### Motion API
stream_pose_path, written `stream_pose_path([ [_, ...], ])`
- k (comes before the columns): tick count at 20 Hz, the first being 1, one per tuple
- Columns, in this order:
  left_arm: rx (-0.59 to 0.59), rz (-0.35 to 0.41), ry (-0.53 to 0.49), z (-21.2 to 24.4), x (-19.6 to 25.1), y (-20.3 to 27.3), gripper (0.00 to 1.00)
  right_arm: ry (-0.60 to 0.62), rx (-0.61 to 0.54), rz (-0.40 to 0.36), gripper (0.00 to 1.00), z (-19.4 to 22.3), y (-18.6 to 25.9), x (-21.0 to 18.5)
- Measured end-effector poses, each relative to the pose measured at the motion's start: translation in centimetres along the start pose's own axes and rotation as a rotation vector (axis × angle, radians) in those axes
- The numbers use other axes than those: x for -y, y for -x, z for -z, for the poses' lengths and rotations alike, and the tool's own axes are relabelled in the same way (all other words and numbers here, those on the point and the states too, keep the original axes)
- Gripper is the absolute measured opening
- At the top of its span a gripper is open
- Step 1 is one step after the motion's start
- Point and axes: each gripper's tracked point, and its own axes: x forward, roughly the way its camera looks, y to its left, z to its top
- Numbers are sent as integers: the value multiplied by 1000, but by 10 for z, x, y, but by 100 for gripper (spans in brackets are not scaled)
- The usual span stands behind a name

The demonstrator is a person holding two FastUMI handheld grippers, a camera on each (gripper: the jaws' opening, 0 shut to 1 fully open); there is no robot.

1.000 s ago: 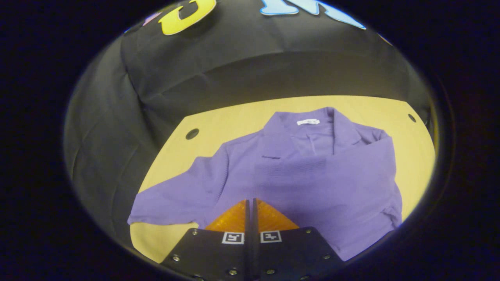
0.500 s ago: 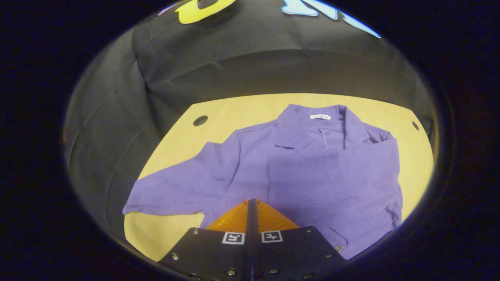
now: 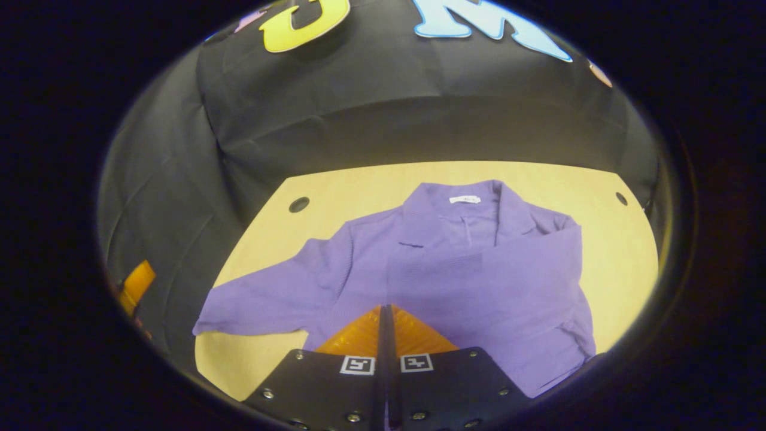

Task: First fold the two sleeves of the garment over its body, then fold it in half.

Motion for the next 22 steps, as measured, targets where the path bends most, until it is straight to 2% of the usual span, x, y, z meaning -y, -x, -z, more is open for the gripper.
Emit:
stream_pose_path([
  [11,-234,-48,66,118,-25,-54,98,-9,-9,65,1,8,22,24],
  [19,-314,-67,64,158,-38,-68,98,-51,-22,124,1,15,36,42],
  [22,-311,-59,73,156,-40,-67,97,-60,-20,140,1,14,38,47],
])
